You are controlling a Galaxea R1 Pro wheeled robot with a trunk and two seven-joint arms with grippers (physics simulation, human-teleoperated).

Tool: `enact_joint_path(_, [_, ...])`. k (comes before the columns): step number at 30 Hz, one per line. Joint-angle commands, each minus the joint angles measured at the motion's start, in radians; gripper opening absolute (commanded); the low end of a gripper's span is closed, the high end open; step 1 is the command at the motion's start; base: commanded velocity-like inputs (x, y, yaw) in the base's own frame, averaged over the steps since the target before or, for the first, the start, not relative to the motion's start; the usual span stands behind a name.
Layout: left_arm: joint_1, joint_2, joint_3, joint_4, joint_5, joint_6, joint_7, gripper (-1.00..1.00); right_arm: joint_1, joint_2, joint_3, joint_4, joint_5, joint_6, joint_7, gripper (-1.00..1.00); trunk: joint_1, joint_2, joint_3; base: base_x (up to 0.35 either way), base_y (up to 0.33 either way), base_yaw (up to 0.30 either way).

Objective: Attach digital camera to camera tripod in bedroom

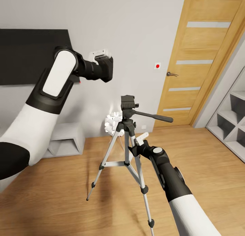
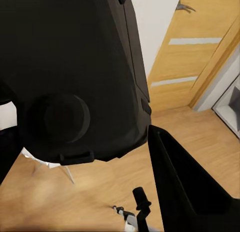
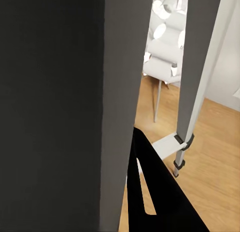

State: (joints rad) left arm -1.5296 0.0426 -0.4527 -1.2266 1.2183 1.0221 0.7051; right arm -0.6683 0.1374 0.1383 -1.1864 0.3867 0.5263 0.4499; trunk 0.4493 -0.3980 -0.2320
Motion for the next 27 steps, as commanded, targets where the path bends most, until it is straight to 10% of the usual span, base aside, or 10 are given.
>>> enact_joint_path(1, [-0.002, 0.001, -0.002, -0.001, 0.008, 0.000, 0.008, -1.00, -0.001, 0.001, 0.000, -0.001, 0.008, 0.006, 0.009, -1.00, 0.001, -0.002, -0.002, 0.000, 0.000, 0.000])
enact_joint_path(7, [0.012, 0.000, -0.036, -0.022, -0.001, 0.002, 0.018, -1.00, -0.001, 0.001, 0.000, -0.001, 0.008, 0.006, 0.009, -1.00, 0.001, -0.002, -0.002, 0.000, 0.000, 0.000])
enact_joint_path(12, [0.020, 0.000, -0.149, -0.044, -0.073, 0.007, 0.043, -1.00, -0.001, 0.000, 0.000, -0.001, 0.008, 0.006, 0.009, -1.00, 0.001, -0.002, -0.002, 0.000, 0.000, 0.000])
enact_joint_path(18, [0.021, 0.093, -0.187, -0.081, -0.063, 0.018, 0.007, -1.00, -0.001, -0.005, 0.000, -0.001, 0.009, 0.006, 0.010, -1.00, 0.001, -0.002, -0.002, 0.000, 0.000, 0.000])
enact_joint_path(23, [0.021, 0.174, -0.193, -0.213, -0.058, 0.010, -0.231, -1.00, -0.001, -0.007, 0.000, -0.001, 0.008, 0.006, 0.011, -1.00, 0.001, -0.002, -0.002, 0.000, 0.000, 0.000])
enact_joint_path(27, [0.022, 0.246, -0.192, -0.259, -0.157, -0.013, -0.512, -1.00, -0.001, -0.008, 0.000, -0.001, 0.008, 0.006, 0.012, -1.00, 0.001, -0.002, -0.002, 0.000, 0.000, 0.000])
